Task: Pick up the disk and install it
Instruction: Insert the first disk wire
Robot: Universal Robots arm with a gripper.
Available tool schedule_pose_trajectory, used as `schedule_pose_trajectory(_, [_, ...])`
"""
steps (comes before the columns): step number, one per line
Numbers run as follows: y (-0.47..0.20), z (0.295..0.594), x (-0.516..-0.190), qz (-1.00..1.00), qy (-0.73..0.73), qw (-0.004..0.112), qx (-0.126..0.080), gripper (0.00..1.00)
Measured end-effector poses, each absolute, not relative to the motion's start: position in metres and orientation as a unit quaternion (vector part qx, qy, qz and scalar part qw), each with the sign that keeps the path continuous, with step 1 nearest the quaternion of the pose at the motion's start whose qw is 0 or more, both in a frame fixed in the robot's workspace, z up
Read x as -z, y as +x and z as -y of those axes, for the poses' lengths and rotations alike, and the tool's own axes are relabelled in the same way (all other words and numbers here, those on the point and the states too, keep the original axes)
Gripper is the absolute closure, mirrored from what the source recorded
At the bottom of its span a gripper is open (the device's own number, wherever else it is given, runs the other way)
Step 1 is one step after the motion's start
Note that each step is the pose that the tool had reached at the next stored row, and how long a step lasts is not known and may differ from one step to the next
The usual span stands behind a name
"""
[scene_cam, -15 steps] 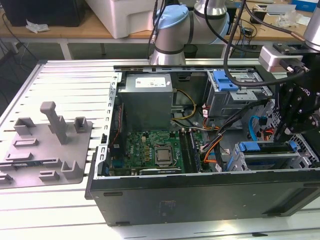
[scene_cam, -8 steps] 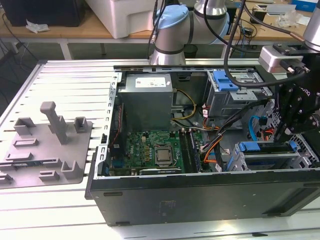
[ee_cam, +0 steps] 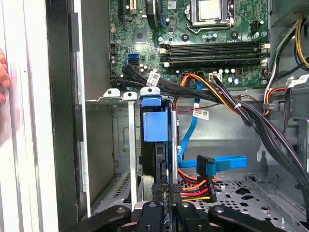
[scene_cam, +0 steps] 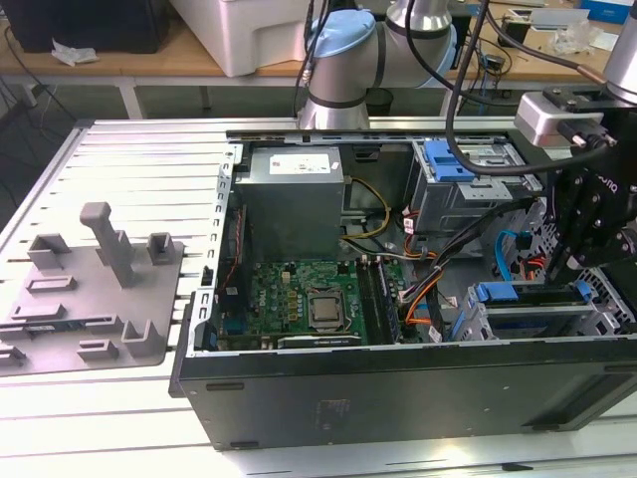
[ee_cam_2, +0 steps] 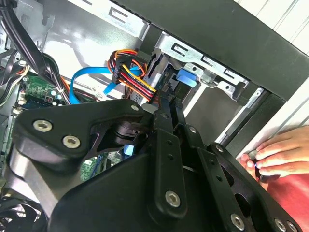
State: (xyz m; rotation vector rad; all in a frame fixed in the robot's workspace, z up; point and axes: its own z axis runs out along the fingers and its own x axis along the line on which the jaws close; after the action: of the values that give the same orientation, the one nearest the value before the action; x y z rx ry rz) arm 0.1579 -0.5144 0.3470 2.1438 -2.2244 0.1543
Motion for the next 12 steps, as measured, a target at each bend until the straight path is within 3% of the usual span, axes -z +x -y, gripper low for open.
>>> schedule_pose_trajectory(12, [0.158, 0.5144, -0.3458, 0.72, 0.692, 0.024, -0.05, 0.83])
